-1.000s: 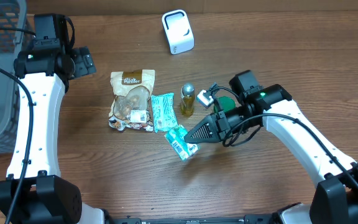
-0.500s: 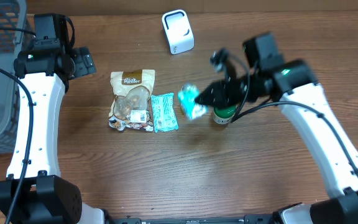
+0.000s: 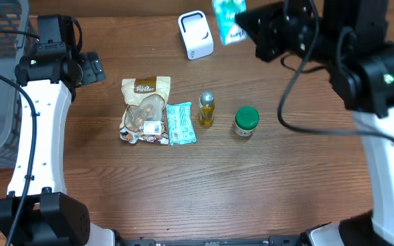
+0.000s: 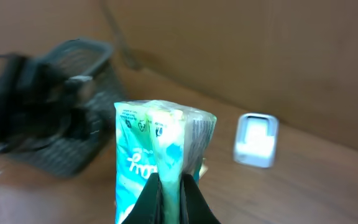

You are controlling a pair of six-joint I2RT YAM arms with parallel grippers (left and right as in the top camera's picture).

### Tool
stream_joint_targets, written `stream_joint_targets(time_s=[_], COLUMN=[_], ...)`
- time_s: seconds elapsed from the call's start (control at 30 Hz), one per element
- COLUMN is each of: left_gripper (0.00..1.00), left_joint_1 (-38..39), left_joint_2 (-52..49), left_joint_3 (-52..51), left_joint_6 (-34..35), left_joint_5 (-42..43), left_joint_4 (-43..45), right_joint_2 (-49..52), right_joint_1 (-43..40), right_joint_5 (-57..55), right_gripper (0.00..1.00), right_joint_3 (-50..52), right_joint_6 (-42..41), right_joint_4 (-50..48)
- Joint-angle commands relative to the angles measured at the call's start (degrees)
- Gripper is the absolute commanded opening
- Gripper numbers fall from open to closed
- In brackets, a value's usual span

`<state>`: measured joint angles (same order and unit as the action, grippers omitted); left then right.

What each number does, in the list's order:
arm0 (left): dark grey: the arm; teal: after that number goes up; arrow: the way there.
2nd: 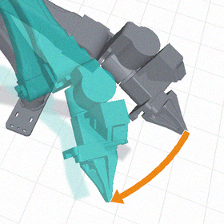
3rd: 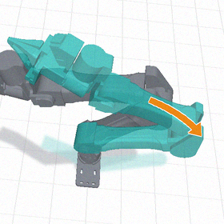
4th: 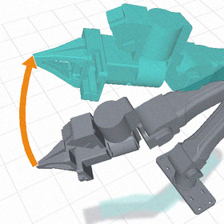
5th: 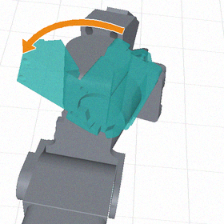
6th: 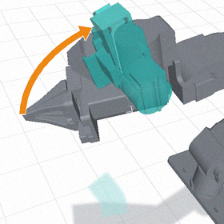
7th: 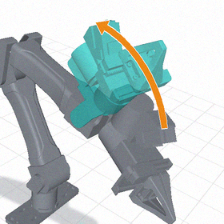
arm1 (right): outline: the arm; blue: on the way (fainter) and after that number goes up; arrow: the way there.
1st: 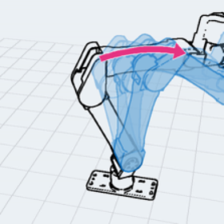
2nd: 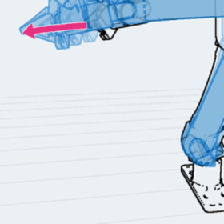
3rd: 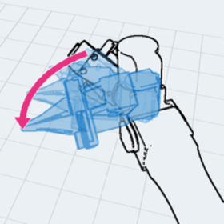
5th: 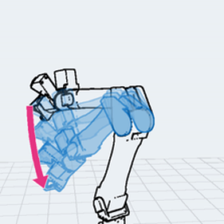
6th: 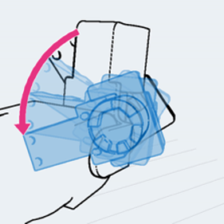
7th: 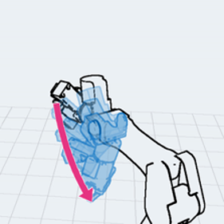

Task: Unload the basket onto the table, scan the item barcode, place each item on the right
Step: 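Lift the tissue packet with the right gripper toward the white scanner, then hold the tissue packet over the white scanner with the right gripper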

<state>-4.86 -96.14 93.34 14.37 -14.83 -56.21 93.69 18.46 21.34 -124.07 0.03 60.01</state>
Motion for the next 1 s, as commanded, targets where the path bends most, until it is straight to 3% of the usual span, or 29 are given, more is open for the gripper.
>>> stream_joint_targets(time_s=[0.0, 0.3, 0.97], left_gripper=[0.99, 0.99, 1.00], left_joint_1=[0.37, 0.37, 0.37], left_joint_2=[-0.22, -0.22, -0.22], left_joint_3=[0.17, 0.17, 0.17], left_joint_6=[-1.09, -1.09, -1.11], left_joint_5=[-0.59, -0.59, -0.59], left_joint_4=[-0.13, -0.13, -0.13], right_joint_2=[4.42, 14.60, 33.68], right_joint_1=[0.09, 5.05, 13.16], right_joint_5=[-7.98, -26.43, -46.58], right_gripper=[0.04, 0.04, 0.04], right_joint_3=[-0.07, -0.07, -0.07], right_joint_6=[0.35, 1.84, 18.49], right_joint_4=[-2.01, -9.79, -25.18])
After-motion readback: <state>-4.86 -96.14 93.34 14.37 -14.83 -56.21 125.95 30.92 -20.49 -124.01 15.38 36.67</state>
